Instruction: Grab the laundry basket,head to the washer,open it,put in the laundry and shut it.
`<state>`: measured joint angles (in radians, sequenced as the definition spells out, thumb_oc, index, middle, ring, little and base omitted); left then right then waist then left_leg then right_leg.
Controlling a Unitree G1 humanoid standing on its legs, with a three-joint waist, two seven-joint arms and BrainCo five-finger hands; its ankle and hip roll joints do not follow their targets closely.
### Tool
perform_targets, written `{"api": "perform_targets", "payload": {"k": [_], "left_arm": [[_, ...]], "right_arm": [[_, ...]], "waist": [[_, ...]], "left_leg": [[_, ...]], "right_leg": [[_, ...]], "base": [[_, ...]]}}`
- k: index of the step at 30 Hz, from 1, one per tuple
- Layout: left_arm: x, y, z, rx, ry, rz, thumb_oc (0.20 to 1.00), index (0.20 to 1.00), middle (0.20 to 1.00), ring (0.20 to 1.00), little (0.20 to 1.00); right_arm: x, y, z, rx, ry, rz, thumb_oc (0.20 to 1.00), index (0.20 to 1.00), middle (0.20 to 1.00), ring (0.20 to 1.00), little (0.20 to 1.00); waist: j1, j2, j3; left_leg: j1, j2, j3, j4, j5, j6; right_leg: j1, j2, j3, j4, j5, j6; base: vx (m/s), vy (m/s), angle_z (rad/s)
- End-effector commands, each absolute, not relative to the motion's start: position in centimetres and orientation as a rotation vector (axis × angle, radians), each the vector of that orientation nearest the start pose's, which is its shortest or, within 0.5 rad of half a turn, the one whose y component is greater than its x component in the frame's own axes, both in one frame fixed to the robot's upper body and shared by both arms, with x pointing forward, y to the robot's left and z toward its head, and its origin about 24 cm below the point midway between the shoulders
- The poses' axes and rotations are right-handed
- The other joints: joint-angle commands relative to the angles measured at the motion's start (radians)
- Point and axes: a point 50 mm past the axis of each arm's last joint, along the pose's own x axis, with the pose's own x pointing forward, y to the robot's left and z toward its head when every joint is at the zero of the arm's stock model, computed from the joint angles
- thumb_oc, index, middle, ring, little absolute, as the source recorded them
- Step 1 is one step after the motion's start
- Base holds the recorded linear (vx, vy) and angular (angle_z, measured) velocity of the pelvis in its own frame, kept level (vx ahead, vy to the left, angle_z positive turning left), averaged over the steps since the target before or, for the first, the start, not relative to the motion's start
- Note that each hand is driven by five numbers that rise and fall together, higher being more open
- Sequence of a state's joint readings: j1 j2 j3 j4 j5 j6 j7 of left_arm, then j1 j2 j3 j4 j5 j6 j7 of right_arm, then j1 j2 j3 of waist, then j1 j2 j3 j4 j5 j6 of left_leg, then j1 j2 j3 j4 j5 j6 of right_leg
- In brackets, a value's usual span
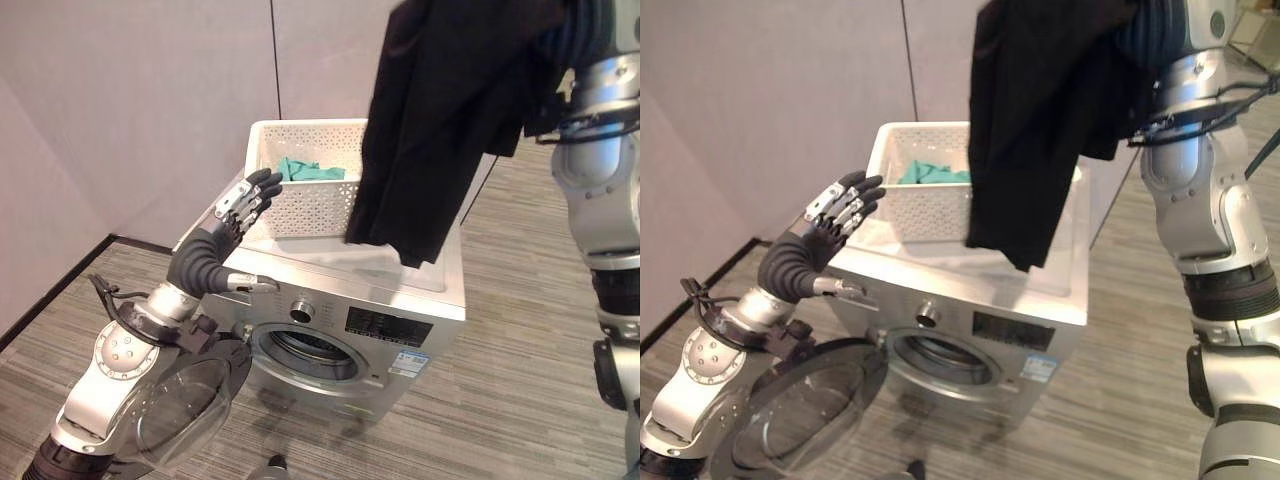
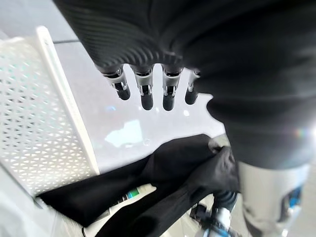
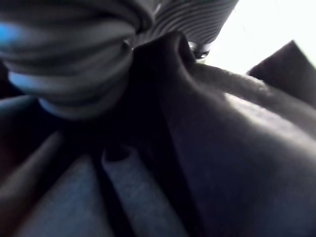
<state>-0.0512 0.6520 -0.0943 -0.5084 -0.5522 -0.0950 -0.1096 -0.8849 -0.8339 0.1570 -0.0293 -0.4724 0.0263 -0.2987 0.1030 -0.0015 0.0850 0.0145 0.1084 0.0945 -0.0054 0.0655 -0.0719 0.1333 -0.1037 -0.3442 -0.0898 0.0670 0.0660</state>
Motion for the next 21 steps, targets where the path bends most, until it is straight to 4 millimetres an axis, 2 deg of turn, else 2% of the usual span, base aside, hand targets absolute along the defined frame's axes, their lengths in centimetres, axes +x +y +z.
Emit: {"api": "perform_targets", "payload": {"k": [1, 5, 11, 17, 18, 21], "left_arm": [[23.9, 15.7, 18.5, 0.028, -0.534, -0.498, 1.000, 1.000, 1.000, 1.000, 1.000], [26.8, 13.3, 17.5, -0.058, -0.490, -0.482, 1.000, 1.000, 1.000, 1.000, 1.000], [30.2, 9.6, 19.6, -0.135, -0.517, -0.491, 1.000, 1.000, 1.000, 1.000, 1.000], [31.8, 6.9, 20.9, -0.193, -0.494, -0.533, 1.000, 1.000, 1.000, 1.000, 1.000], [32.2, 6.3, 21.7, -0.193, -0.503, -0.547, 1.000, 1.000, 1.000, 1.000, 1.000], [32.4, 5.3, 22.6, -0.189, -0.513, -0.575, 1.000, 1.000, 1.000, 1.000, 1.000]], "right_arm": [[27.8, -19.8, 38.4, -1.059, -1.171, -0.510, 0.200, 0.200, 0.200, 0.200, 0.200], [27.7, -18.8, 38.8, -1.024, -1.196, -0.469, 0.200, 0.200, 0.200, 0.200, 0.200], [27.3, -17.4, 39.8, -0.968, -1.259, -0.429, 0.200, 0.200, 0.200, 0.200, 0.200], [27.1, -16.2, 39.6, -0.933, -1.289, -0.364, 0.200, 0.200, 0.200, 0.200, 0.200], [27.1, -16.1, 39.4, -0.923, -1.291, -0.347, 0.200, 0.200, 0.200, 0.200, 0.200], [27.0, -16.1, 39.3, -0.918, -1.297, -0.336, 0.200, 0.200, 0.200, 0.200, 0.200]], "waist": [[-0.022, -0.003, -0.049], [-0.053, -0.002, -0.063], [-0.092, 0.003, -0.070], [-0.119, 0.014, -0.077], [-0.126, 0.017, -0.077], [-0.134, 0.019, -0.073]], "left_leg": [[-0.010, 0.089, -0.098, -0.002, -0.028, -0.082], [0.006, 0.086, -0.074, -0.032, -0.020, -0.084], [0.004, 0.086, -0.054, -0.052, -0.001, -0.095], [0.014, 0.089, -0.033, -0.068, 0.011, -0.100], [0.011, 0.090, -0.031, -0.068, 0.016, -0.103], [0.003, 0.092, -0.033, -0.065, 0.021, -0.105]], "right_leg": [[0.032, 0.002, 0.070, 0.077, -0.185, 0.015], [0.029, 0.003, 0.075, 0.072, -0.176, 0.018], [0.019, 0.009, 0.084, 0.066, -0.162, 0.019], [0.022, 0.013, 0.082, 0.062, -0.160, 0.021], [0.020, 0.015, 0.083, 0.065, -0.160, 0.019], [0.018, 0.018, 0.083, 0.068, -0.162, 0.017]], "base": [[-0.02, -0.015, 0.06], [0.00, -0.001, 0.01], [-0.01, -0.006, -0.04], [0.00, -0.004, 0.01], [-0.02, -0.013, 0.04], [-0.02, -0.005, 0.04]]}}
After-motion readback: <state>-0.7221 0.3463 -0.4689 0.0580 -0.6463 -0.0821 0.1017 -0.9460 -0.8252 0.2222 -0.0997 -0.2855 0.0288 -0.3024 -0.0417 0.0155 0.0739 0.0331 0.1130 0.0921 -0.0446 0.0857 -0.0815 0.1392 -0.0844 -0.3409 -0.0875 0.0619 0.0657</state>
